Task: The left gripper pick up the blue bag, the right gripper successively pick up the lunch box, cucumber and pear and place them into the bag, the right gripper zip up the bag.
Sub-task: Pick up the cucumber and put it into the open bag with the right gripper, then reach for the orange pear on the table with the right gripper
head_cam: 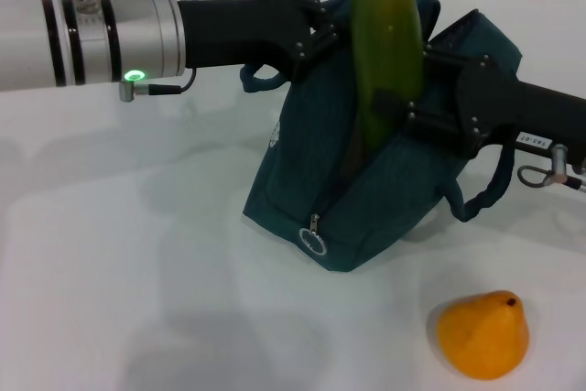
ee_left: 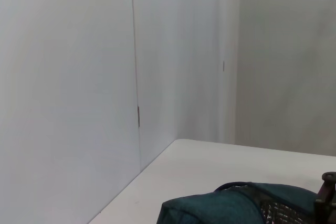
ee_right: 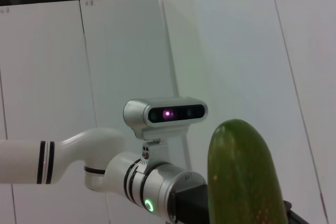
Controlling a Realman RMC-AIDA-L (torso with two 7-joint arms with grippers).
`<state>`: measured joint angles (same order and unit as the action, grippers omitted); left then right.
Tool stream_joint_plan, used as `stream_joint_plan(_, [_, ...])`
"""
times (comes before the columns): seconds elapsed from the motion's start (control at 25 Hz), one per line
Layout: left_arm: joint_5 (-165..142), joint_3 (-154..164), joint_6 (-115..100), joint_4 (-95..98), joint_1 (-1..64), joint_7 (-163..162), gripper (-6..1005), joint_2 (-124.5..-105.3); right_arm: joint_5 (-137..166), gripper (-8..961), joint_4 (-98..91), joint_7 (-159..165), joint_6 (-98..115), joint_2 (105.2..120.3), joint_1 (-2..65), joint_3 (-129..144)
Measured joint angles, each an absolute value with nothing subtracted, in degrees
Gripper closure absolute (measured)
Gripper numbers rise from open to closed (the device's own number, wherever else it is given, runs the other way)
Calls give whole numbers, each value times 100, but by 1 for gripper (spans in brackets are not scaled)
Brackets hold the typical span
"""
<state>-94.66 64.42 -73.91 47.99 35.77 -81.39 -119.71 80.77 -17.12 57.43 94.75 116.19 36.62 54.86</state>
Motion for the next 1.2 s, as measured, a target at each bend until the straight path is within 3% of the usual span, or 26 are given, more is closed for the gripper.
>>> stream_joint_plan(0.32, [-9456,6451,-7391,4792,3564,-8139,954,-11971,7555,294,-1721,5466,9711,11618,3410,5500])
stream_joint_plan(0.68, [-9446,6494,-7392,4789,3540,-8138,954,-11971,7447,144,-2237,5243,10432,11555,2751,5429])
stream_joint_plan(0.84, [-9446,6496,-7391,4789,3523,-8138,954,-11971,7459,156,-2607,5016,10953,11451,2122,5456])
stream_joint_plan(1.04, [-9476,6496,-7350,4790,3489,-8139,954,-11971,7937,156,-2876,4864,11382,11200,1383,5440])
stream_joint_plan(1.2, [-9492,6497,-7341,4790,3455,-8136,954,-11970,8569,155,-2787,4549,11383,11159,1180,5429])
